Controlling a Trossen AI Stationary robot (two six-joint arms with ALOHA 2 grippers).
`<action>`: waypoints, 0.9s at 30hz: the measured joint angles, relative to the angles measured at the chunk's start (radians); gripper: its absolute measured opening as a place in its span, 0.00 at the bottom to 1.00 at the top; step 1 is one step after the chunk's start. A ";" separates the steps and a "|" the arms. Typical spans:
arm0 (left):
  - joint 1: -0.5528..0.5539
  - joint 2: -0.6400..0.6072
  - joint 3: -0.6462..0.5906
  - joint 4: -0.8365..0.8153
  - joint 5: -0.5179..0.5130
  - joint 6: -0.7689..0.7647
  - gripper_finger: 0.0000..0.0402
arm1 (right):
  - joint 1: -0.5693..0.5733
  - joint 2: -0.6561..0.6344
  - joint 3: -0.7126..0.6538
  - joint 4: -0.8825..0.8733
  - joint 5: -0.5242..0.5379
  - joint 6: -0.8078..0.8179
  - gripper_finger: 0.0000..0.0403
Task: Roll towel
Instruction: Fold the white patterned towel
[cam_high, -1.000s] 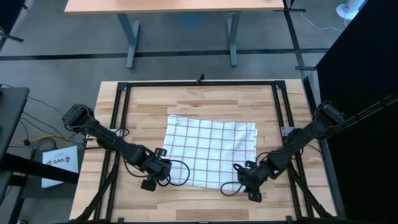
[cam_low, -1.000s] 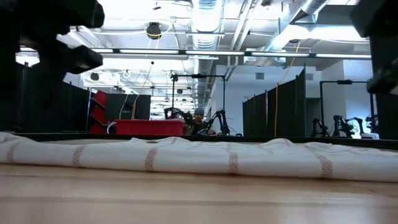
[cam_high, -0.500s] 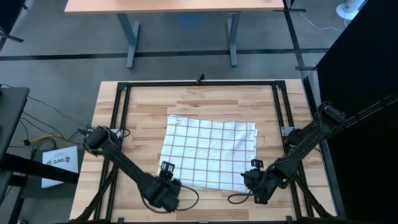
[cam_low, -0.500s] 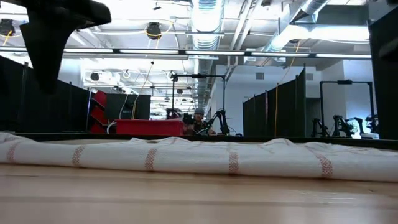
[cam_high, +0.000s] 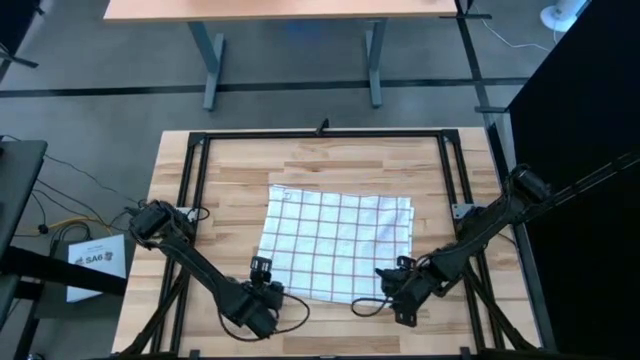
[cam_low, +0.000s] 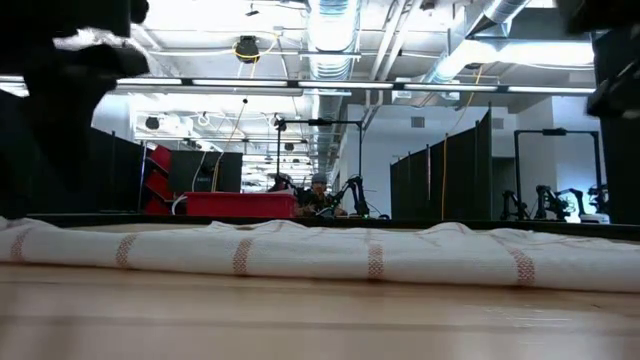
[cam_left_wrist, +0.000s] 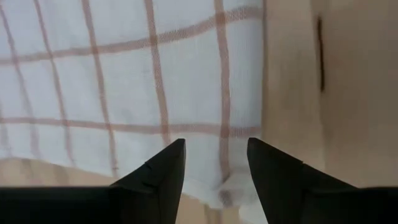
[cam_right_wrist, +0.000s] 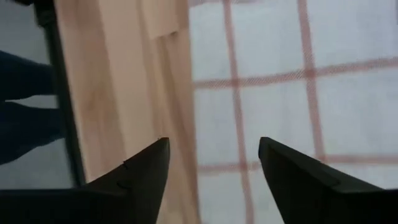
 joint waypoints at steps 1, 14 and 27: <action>0.007 -0.013 -0.013 0.027 0.016 -0.005 0.40 | -0.003 0.017 0.000 0.016 -0.001 0.005 0.61; 0.065 -0.039 -0.025 0.140 0.173 0.082 0.40 | -0.002 0.192 0.069 0.013 -0.003 -0.011 0.62; 0.064 0.013 -0.045 0.168 0.150 0.021 0.40 | -0.035 0.206 0.071 -0.022 0.001 -0.073 0.62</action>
